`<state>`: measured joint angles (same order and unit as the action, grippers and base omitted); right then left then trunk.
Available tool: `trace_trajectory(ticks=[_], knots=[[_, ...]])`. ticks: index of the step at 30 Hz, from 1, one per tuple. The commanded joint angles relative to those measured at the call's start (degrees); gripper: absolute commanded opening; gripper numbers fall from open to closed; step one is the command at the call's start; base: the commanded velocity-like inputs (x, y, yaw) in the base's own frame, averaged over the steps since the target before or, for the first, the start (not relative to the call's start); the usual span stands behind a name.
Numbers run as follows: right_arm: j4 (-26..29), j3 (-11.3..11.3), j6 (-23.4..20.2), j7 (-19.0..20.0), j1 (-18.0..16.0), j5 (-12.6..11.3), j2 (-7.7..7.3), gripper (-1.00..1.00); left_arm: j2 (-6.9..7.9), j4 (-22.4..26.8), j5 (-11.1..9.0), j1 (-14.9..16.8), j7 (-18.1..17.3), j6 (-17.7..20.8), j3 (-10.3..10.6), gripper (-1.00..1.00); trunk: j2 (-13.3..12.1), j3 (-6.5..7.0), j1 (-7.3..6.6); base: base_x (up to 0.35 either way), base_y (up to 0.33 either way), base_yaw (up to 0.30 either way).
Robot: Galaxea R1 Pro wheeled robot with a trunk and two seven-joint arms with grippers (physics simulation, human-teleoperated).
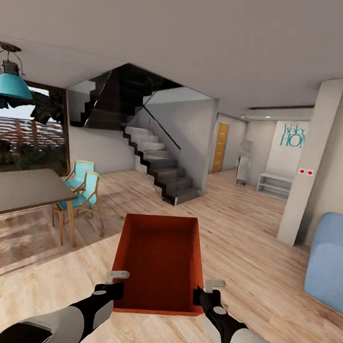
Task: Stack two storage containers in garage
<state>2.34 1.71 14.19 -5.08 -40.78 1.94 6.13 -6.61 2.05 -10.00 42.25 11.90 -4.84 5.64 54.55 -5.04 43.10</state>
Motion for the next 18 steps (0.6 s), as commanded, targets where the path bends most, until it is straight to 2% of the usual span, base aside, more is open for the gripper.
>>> trace_trajectory(ticks=[1, 10, 18], knots=[[0.13, -2.68, 1.90, -0.45, -0.09, 0.35, 0.02, -1.00, 0.90, -0.20, -1.08, 0.03, 0.41, -0.26, -2.57, -1.00, 0.06, -0.09, 0.04, 0.323, 0.138, 0.000], [0.13, -2.68, 1.92, -0.54, -0.09, 0.41, 0.19, -1.00, 0.90, -0.20, -1.08, 0.03, 0.41, -0.26, -2.55, -1.00, 0.06, -0.09, 0.04, 0.323, 0.138, -0.007], [0.13, -2.68, 1.90, -0.54, -0.09, 0.35, 0.03, -1.00, 0.90, -0.20, -1.08, 0.03, 0.41, -0.26, -2.54, -1.00, 0.06, -0.09, 0.04, 0.323, 0.137, -0.205]])
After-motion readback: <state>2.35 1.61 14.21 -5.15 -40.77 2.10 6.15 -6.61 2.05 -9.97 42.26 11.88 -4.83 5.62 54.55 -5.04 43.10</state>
